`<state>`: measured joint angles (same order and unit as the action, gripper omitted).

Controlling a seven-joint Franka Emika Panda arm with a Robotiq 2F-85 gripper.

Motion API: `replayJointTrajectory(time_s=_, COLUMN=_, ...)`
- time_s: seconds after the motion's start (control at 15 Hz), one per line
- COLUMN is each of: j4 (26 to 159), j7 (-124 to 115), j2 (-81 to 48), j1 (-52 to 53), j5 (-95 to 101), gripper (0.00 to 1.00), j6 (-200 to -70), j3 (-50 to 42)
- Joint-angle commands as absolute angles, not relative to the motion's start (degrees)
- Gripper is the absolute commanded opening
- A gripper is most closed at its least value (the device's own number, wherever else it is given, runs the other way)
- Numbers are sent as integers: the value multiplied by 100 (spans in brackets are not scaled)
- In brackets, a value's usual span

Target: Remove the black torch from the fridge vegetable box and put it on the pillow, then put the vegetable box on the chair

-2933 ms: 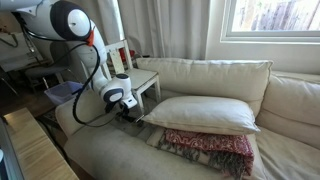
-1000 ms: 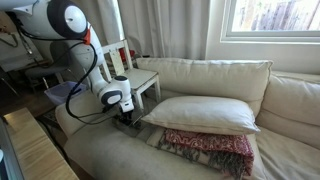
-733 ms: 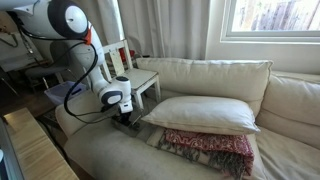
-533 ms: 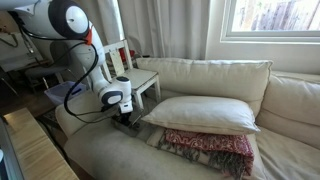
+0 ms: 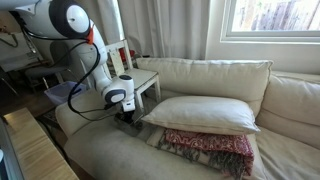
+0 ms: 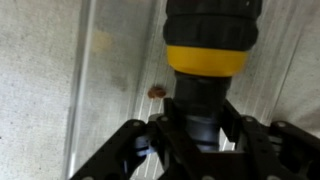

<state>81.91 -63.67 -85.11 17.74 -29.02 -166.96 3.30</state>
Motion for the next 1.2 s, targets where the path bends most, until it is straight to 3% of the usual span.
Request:
replayJointTrajectory(time_s=0.0, j4=7999, j7=-6554, j2=-8491, j1=1694, j5=-2631, gripper=23, j6=-16366, j3=266)
replayJointTrajectory(time_s=0.6, j4=8633, j7=-6192, j2=-7712, j1=1441, j5=-2476, gripper=23, j6=-16267, j3=476)
replayJointTrajectory(time_s=1.13, j4=9305, j7=-5058, j2=-7201, j1=320, j5=-2794, gripper=23, j6=-16285, j3=1567)
